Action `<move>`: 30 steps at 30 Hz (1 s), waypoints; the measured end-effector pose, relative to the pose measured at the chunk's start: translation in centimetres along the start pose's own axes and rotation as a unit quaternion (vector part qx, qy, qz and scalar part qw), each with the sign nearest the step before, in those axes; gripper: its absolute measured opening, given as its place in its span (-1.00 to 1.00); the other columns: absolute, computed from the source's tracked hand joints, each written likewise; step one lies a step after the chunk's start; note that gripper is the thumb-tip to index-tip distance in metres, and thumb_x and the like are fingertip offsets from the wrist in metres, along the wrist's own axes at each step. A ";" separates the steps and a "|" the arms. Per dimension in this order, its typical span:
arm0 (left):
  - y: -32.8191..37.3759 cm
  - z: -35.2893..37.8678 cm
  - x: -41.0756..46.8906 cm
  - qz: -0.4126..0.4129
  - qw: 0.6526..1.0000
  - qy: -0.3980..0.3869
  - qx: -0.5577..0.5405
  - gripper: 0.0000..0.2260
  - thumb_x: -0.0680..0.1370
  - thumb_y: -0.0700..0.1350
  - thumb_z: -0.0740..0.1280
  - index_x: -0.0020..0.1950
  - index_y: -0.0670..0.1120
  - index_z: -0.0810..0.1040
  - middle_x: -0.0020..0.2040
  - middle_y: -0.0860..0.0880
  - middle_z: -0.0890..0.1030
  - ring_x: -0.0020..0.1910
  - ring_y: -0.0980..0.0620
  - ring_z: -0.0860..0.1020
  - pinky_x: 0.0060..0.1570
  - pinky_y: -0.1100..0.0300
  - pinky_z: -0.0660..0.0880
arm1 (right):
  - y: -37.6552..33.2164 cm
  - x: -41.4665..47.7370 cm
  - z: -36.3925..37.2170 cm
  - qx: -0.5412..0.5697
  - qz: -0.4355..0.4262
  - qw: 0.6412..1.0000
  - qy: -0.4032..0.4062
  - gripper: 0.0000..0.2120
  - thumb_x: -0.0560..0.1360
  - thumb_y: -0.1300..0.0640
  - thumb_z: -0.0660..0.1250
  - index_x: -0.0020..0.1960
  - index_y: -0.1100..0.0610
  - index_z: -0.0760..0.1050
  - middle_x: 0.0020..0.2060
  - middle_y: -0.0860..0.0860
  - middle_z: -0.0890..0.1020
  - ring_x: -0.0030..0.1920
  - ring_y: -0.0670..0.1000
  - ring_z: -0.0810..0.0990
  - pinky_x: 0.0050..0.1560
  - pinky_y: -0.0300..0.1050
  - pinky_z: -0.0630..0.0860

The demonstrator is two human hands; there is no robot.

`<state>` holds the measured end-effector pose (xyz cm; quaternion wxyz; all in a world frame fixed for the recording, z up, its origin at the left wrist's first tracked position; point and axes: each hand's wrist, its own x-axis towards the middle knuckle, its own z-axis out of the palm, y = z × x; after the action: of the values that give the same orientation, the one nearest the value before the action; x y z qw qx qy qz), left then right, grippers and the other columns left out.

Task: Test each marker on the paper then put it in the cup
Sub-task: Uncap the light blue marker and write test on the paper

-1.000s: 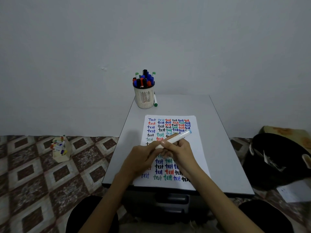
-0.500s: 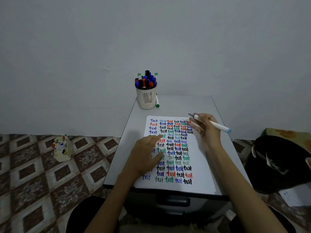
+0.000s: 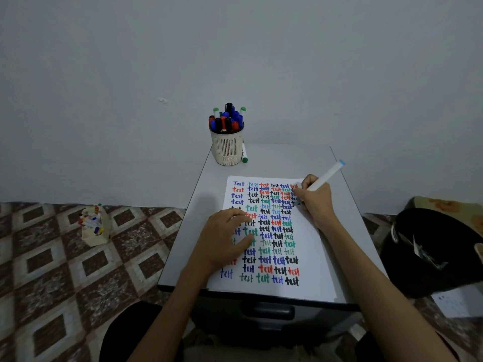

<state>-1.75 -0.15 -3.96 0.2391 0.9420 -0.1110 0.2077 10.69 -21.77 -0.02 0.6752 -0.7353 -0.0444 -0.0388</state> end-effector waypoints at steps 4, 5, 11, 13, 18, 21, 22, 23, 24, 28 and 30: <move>0.1 -0.1 0.0 -0.005 1.000 -0.003 0.001 -0.57 0.46 0.19 0.22 0.22 0.01 0.53 0.21 0.07 0.51 0.20 0.12 0.42 0.26 0.15 0.30 | 0.0 -0.1 0.1 0.000 -0.014 1.000 0.011 -0.64 0.39 0.51 0.31 -0.36 0.15 0.27 -0.49 0.03 0.41 -0.57 -0.18 0.42 -0.54 -0.32 0.38; 0.1 -0.1 0.0 -0.005 1.000 -0.003 0.001 -0.57 0.46 0.19 0.22 0.22 0.01 0.53 0.21 0.07 0.51 0.20 0.11 0.42 0.26 0.14 0.31 | 0.1 0.0 0.1 -0.002 -0.015 1.000 0.011 -0.64 0.39 0.51 0.31 -0.35 0.15 0.27 -0.48 0.04 0.41 -0.56 -0.19 0.42 -0.54 -0.32 0.39; 0.0 0.0 0.0 -0.004 1.000 -0.003 -0.001 -0.59 0.46 0.18 0.23 0.21 0.01 0.53 0.20 0.07 0.51 0.20 0.10 0.44 0.25 0.09 0.35 | 0.4 0.0 0.2 -0.030 -0.029 0.999 -0.008 -0.64 0.40 0.49 0.33 -0.36 0.14 0.28 -0.46 0.02 0.44 -0.50 -0.21 0.48 -0.47 -0.32 0.43; 0.0 0.0 0.0 -0.006 1.000 -0.004 -0.002 -0.58 0.46 0.19 0.23 0.22 0.02 0.53 0.20 0.08 0.51 0.20 0.11 0.43 0.25 0.10 0.34 | 0.5 0.1 0.3 -0.038 -0.035 0.999 -0.009 -0.63 0.40 0.49 0.32 -0.36 0.13 0.27 -0.46 0.02 0.44 -0.46 -0.16 0.48 -0.46 -0.30 0.43; 0.1 -0.1 0.0 -0.010 1.000 -0.009 0.002 -0.56 0.45 0.20 0.21 0.23 0.02 0.52 0.21 0.07 0.51 0.20 0.11 0.42 0.25 0.14 0.32 | 0.5 0.1 0.2 -0.033 -0.050 0.998 -0.004 -0.63 0.40 0.51 0.27 -0.36 0.12 0.26 -0.47 0.00 0.39 -0.47 -0.16 0.42 -0.45 -0.30 0.41; 0.1 -0.1 0.0 -0.011 1.000 -0.010 0.002 -0.57 0.45 0.20 0.21 0.23 0.02 0.52 0.21 0.08 0.50 0.20 0.12 0.42 0.24 0.19 0.29 | 0.5 -0.1 0.1 -0.025 -0.051 0.998 -0.001 -0.64 0.41 0.50 0.27 -0.36 0.12 0.27 -0.47 0.01 0.40 -0.48 -0.17 0.43 -0.45 -0.31 0.41; 0.1 -0.1 0.0 -0.011 1.000 -0.010 0.002 -0.57 0.46 0.20 0.21 0.23 0.02 0.52 0.21 0.08 0.50 0.20 0.13 0.42 0.24 0.21 0.27 | 0.5 -0.1 0.2 -0.028 -0.053 0.998 -0.005 -0.64 0.41 0.49 0.27 -0.36 0.11 0.28 -0.46 0.01 0.41 -0.44 -0.13 0.44 -0.44 -0.29 0.42; 0.1 -0.1 0.0 -0.010 1.000 -0.010 0.002 -0.57 0.46 0.20 0.21 0.23 0.02 0.52 0.21 0.08 0.50 0.20 0.13 0.42 0.23 0.21 0.26 | 0.6 -0.1 0.2 -0.032 -0.053 0.998 -0.010 -0.64 0.42 0.49 0.28 -0.35 0.11 0.28 -0.45 0.01 0.42 -0.41 -0.08 0.45 -0.43 -0.28 0.43; 0.1 -0.1 0.0 -0.010 1.000 -0.011 0.003 -0.57 0.46 0.20 0.21 0.23 0.02 0.52 0.21 0.08 0.50 0.20 0.13 0.42 0.23 0.22 0.25 | 0.7 -0.1 0.2 -0.035 -0.053 0.998 -0.014 -0.64 0.42 0.48 0.28 -0.35 0.11 0.28 -0.45 0.01 0.43 -0.39 -0.05 0.45 -0.42 -0.26 0.43; 0.2 -0.2 0.0 -0.015 1.000 -0.011 0.002 -0.57 0.46 0.20 0.21 0.23 0.03 0.51 0.22 0.10 0.50 0.20 0.15 0.40 0.23 0.22 0.25 | 0.6 0.1 0.2 -0.044 -0.051 0.998 -0.020 -0.65 0.40 0.50 0.29 -0.36 0.14 0.27 -0.45 0.04 0.41 -0.41 -0.06 0.44 -0.42 -0.27 0.44; 0.2 -0.2 0.0 -0.015 1.000 -0.010 0.002 -0.57 0.45 0.20 0.22 0.23 0.03 0.52 0.22 0.10 0.50 0.21 0.14 0.41 0.24 0.21 0.26 | 0.6 0.0 0.2 -0.036 -0.048 0.998 -0.016 -0.64 0.39 0.51 0.29 -0.36 0.14 0.27 -0.46 0.02 0.41 -0.46 -0.13 0.44 -0.43 -0.28 0.44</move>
<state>-1.91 -0.21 -3.77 0.2396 0.9461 -0.0987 0.1943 10.77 -21.64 -0.58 0.6450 -0.7566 -0.0888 -0.0607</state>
